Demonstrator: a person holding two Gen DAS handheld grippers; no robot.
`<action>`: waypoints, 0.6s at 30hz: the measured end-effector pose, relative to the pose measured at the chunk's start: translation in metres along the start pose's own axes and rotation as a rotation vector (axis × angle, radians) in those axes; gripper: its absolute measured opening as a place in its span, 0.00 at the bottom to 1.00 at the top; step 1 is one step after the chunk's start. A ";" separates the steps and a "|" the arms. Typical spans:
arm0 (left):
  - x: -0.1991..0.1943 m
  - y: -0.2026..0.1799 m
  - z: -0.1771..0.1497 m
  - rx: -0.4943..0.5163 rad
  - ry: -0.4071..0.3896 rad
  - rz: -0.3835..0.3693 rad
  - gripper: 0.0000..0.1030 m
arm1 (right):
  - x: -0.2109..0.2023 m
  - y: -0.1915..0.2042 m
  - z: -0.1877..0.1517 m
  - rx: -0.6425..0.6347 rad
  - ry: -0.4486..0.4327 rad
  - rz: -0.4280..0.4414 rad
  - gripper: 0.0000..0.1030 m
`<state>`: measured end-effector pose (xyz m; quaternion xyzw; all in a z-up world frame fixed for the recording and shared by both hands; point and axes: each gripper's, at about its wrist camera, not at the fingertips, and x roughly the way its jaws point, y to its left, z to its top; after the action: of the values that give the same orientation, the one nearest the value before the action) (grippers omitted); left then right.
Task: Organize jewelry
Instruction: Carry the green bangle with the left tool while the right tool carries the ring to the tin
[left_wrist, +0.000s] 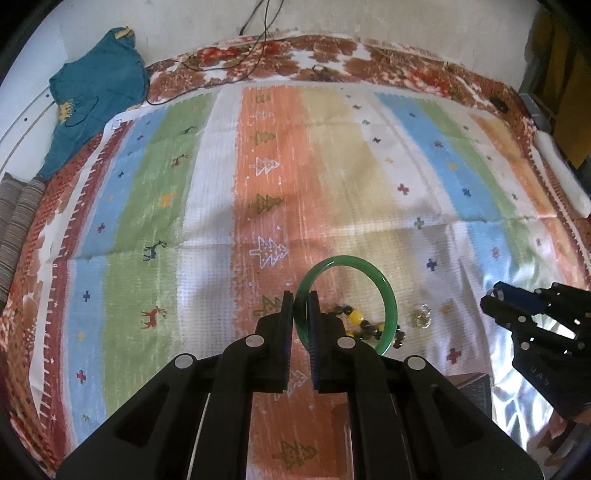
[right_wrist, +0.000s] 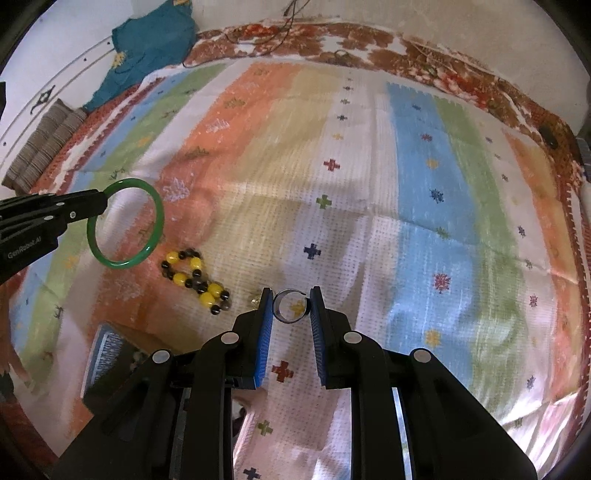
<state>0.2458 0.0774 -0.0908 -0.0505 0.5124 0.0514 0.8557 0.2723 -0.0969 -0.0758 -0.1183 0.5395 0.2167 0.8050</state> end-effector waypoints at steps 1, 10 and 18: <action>-0.004 0.000 0.000 -0.001 -0.007 -0.006 0.07 | -0.003 0.001 0.000 0.002 -0.008 0.002 0.20; -0.039 -0.010 -0.009 0.014 -0.065 -0.060 0.07 | -0.029 -0.002 0.000 0.040 -0.064 0.043 0.20; -0.055 -0.019 -0.022 0.019 -0.071 -0.079 0.07 | -0.043 -0.006 -0.009 0.077 -0.084 0.088 0.20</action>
<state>0.2029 0.0534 -0.0518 -0.0610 0.4798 0.0145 0.8751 0.2536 -0.1159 -0.0402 -0.0542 0.5178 0.2360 0.8205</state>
